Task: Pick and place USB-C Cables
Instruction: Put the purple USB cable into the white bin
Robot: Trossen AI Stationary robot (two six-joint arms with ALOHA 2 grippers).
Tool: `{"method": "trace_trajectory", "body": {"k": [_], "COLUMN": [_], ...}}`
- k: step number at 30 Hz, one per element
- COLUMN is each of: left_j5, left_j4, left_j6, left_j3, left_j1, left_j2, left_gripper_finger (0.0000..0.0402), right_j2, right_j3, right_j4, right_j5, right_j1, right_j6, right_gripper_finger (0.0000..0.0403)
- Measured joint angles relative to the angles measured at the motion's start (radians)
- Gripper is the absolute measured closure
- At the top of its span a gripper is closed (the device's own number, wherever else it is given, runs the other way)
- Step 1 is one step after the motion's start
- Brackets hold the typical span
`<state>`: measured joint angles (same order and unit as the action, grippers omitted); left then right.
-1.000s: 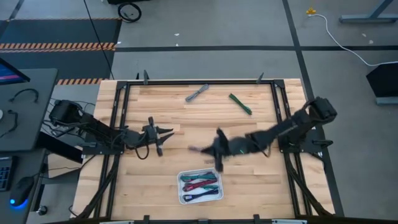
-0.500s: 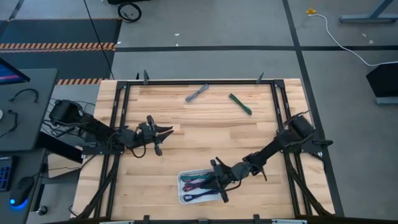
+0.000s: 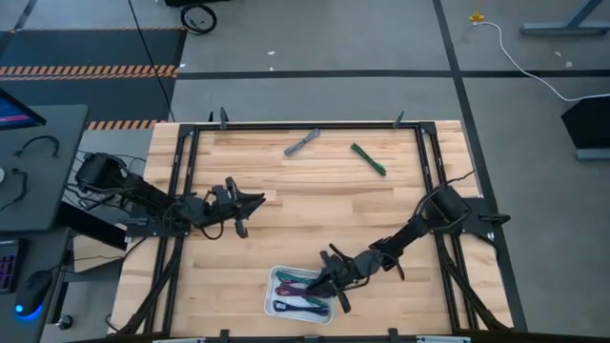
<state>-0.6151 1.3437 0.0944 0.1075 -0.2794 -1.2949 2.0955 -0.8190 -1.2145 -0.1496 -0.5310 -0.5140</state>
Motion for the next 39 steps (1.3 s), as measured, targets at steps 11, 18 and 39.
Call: {"method": "trace_trajectory", "body": {"k": [11,18,39], "left_j5": [0.005,0.004,0.003], "left_j4": [-0.001,-0.001,0.021], "left_j6": [-0.002,-0.003,-0.001], "left_j3": [0.000,0.000,0.000], "left_j1": [-0.021,-0.021,-0.021], "left_j2": [0.000,0.000,0.000], "left_gripper_finger": [0.0350,0.0350,0.0351], "right_j2": [-0.266,-0.405,-0.012], "right_j3": [0.000,0.000,-0.207], "right_j4": [0.556,0.738,0.280], "right_j5": [-0.011,-0.076,-0.013], "right_j1": [0.025,0.051,-0.035], "right_j6": [0.062,0.092,-0.117], "right_gripper_finger": [0.0377,0.0377,0.0378]}}
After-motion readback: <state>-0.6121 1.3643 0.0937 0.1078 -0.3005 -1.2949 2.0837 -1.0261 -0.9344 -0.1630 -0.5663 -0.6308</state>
